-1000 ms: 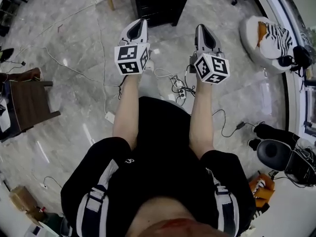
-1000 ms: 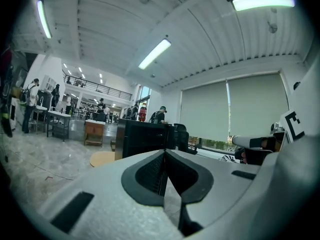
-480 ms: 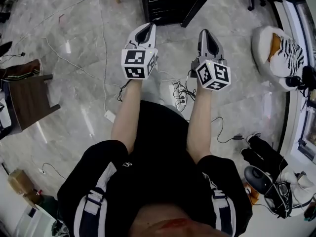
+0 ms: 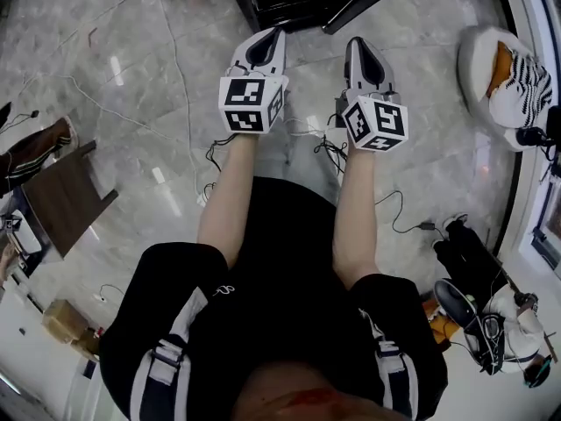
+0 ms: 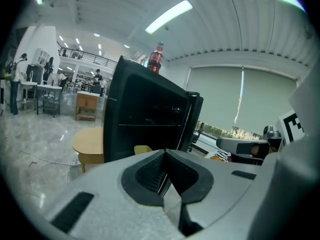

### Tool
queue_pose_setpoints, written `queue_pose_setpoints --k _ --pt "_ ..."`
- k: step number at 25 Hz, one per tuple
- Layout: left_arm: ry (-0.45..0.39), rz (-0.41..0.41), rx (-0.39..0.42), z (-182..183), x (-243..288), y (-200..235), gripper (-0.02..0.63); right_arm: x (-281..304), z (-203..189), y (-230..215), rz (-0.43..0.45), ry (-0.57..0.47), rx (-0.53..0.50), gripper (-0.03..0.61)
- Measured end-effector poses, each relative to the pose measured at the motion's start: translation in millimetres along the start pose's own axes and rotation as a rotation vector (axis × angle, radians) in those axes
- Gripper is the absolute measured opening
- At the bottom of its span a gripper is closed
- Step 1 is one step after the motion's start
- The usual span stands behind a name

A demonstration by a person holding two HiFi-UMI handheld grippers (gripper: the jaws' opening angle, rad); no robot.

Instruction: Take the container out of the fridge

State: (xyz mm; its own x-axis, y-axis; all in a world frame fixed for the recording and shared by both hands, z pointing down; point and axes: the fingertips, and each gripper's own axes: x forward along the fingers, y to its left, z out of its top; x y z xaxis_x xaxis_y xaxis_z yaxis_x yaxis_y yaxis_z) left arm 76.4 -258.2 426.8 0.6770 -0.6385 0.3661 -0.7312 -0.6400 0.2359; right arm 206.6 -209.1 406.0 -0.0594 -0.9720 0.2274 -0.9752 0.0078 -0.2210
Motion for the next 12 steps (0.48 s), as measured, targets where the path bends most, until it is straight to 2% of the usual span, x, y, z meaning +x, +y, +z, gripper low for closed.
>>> queue_pose_setpoints --k 2,5,8,12 --pt "0.02 0.009 -0.015 -9 10 -1 0.011 6 -7 -5 0.001 0.033 -0.015 0.012" --pt "0.031 0.077 -0.053 -15 26 14 0.011 24 -13 -11 0.02 0.07 -0.047 0.012" --pt "0.041 0.102 -0.103 -23 41 22 0.011 45 -26 -15 0.068 0.114 -0.069 0.012" --pt "0.069 0.115 -0.123 -40 64 25 0.011 78 -60 -28 0.137 0.191 -0.087 0.014"
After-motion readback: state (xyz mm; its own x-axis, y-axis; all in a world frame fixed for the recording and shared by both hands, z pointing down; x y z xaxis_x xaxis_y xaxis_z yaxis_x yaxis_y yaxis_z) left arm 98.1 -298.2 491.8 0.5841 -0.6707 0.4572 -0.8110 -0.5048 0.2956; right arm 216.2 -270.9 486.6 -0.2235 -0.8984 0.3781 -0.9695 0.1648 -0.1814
